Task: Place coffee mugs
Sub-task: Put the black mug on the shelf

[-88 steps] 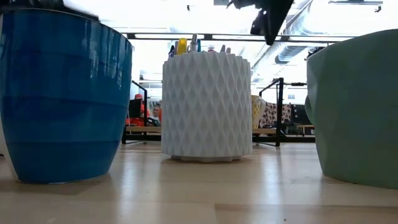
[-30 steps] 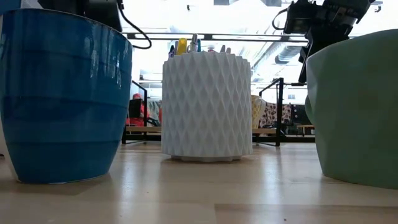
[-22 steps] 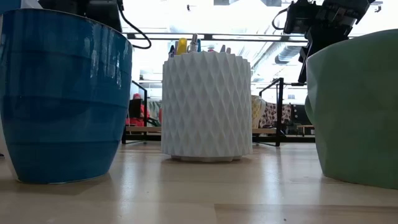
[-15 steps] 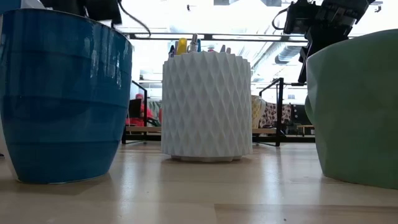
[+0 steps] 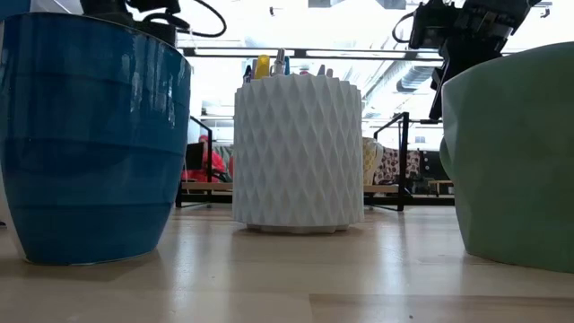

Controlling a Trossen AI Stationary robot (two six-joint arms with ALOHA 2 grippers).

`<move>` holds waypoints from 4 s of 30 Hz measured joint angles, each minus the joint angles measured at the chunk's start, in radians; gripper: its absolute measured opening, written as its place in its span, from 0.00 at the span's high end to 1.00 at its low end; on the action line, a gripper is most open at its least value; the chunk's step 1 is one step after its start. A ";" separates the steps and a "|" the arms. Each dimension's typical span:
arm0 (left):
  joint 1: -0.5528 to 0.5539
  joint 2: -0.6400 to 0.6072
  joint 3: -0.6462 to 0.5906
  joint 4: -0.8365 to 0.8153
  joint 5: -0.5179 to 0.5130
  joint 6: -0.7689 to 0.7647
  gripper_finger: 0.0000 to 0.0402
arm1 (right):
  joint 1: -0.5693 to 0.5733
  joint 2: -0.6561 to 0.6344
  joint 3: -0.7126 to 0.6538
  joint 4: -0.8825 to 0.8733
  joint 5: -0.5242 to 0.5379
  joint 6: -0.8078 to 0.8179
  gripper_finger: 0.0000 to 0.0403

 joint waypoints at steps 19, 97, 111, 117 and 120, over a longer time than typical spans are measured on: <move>0.003 0.151 0.000 -0.030 -0.044 -0.035 0.67 | 0.003 0.000 0.000 -0.001 -0.001 0.000 0.75; 0.393 0.852 1.025 -0.350 0.121 0.474 0.99 | 0.003 0.000 0.001 0.019 0.028 0.044 0.75; 0.554 0.941 1.040 -0.356 0.134 0.518 0.99 | 0.003 0.000 0.001 0.019 0.028 0.043 0.75; 0.560 0.941 1.032 -0.367 0.134 0.518 0.99 | 0.003 0.000 0.001 0.019 0.028 0.041 0.75; 0.560 0.943 1.032 -0.383 0.136 0.482 0.99 | 0.003 0.000 0.001 0.019 0.028 0.041 0.75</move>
